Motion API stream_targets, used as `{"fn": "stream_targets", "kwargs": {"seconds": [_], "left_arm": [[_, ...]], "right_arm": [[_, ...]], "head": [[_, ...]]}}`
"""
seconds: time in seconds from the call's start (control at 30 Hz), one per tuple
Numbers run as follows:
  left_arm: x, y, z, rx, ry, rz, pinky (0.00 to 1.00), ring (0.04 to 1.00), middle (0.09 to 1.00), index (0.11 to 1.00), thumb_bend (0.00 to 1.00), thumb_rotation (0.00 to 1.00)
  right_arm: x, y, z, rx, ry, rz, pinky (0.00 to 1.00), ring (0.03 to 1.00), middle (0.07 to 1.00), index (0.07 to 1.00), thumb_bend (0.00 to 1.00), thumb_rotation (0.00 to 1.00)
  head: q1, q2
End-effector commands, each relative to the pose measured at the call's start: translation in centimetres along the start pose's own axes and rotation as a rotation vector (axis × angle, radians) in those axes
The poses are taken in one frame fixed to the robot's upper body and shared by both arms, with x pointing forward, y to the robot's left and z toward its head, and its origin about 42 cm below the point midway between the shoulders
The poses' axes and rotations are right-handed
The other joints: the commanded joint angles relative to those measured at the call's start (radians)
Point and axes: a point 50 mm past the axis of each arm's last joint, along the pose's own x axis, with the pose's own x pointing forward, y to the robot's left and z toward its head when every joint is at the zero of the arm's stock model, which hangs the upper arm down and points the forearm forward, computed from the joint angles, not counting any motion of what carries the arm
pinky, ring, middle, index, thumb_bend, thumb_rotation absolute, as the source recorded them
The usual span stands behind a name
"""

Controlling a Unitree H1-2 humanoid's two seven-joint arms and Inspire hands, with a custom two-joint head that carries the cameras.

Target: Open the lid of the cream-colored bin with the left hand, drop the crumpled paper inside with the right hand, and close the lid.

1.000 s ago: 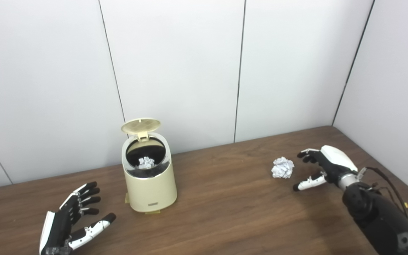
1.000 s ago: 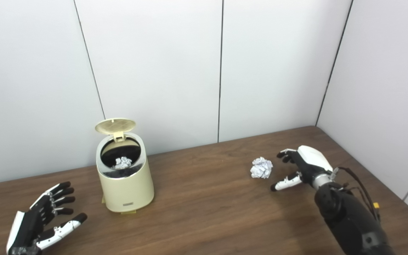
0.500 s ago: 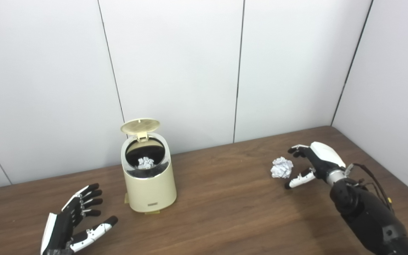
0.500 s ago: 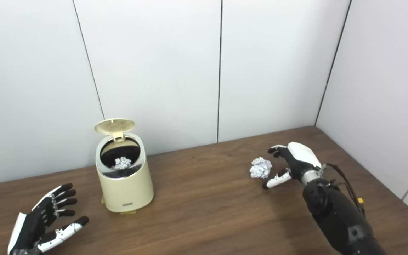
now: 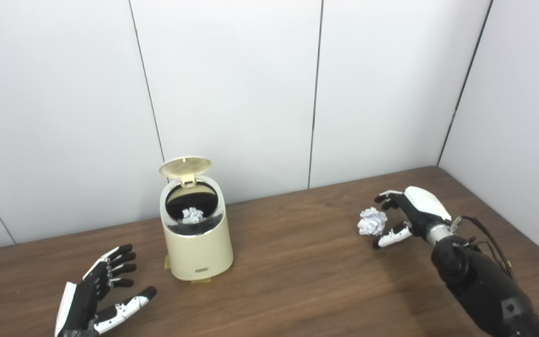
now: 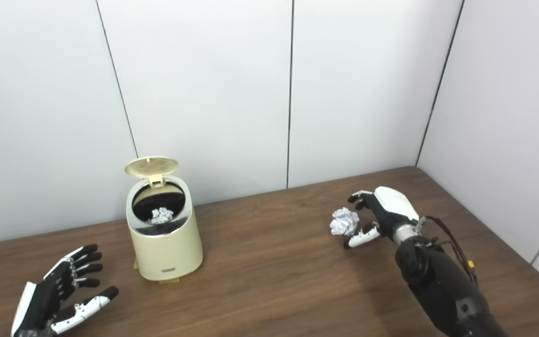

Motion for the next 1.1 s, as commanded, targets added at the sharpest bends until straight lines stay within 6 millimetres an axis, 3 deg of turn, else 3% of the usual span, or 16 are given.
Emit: {"fn": "stream_targets", "kwargs": {"seconds": [0.0,0.17,0.23,0.3,0.4,0.67,0.73,0.83,0.9,1.07], "left_arm": [[-0.2,-0.2,0.0,-0.006,-0.003,0.009,0.61,0.73,0.781,0.836,0.75,0.14],[-0.2,-0.1,0.0,0.003,-0.001,0.008,0.63,0.741,0.787,0.834,0.74,0.15],[-0.2,-0.1,0.0,-0.002,-0.002,0.006,0.61,0.735,0.787,0.833,0.73,0.13],[-0.2,-0.2,0.0,-0.004,-0.003,0.005,0.61,0.732,0.786,0.832,0.73,0.12],[-0.2,-0.2,0.0,-0.009,0.002,0.002,0.61,0.737,0.79,0.832,0.73,0.12],[-0.3,-0.3,0.0,0.011,0.006,-0.003,0.62,0.741,0.792,0.828,0.7,0.12],[-0.4,-0.4,0.1,0.01,0.004,-0.006,0.62,0.737,0.789,0.827,0.7,0.12],[-0.5,-0.5,0.2,0.006,0.005,-0.007,0.62,0.742,0.794,0.83,0.7,0.12],[-0.5,-0.6,0.2,-0.002,0.007,-0.008,0.62,0.746,0.795,0.831,0.71,0.12],[-0.3,-0.8,0.1,-0.01,-0.002,-0.014,0.61,0.744,0.797,0.835,0.7,0.09]], "right_arm": [[0.6,-0.9,1.0,-0.01,-0.043,-0.002,0.79,0.771,0.724,0.704,0.81,0.2],[0.2,-1.3,1.3,-0.028,-0.057,0.007,0.81,0.729,0.656,0.627,0.78,0.14],[0.1,-1.4,1.4,-0.052,-0.066,0.013,0.83,0.708,0.605,0.519,0.57,0.13],[0.0,-1.5,1.6,-0.069,-0.071,0.018,0.84,0.702,0.596,0.496,0.53,0.13],[0.0,-1.6,1.7,-0.088,-0.073,0.024,0.88,0.7,0.593,0.489,0.52,0.13],[-0.1,-1.7,1.7,-0.097,-0.1,0.005,0.87,0.686,0.581,0.487,0.52,0.13],[-0.1,-1.9,1.8,-0.12,-0.121,-0.008,0.84,0.668,0.53,0.474,0.53,0.03],[-0.5,-2.4,2.4,-0.143,-0.155,-0.036,0.86,0.68,0.516,0.47,0.53,0.0],[-0.6,-2.9,3.0,-0.142,-0.197,-0.071,0.86,0.679,0.509,0.472,0.53,0.0],[-1.6,-4.6,6.8,-0.149,-0.332,-0.142,0.87,0.664,0.497,0.479,0.53,0.0]], "head": [[-0.001,0.002],[0.006,0.007],[0.009,0.009],[0.009,0.009],[0.013,0.014],[0.031,0.018],[0.037,0.019],[0.042,0.02],[0.042,0.02],[0.053,0.017]]}}
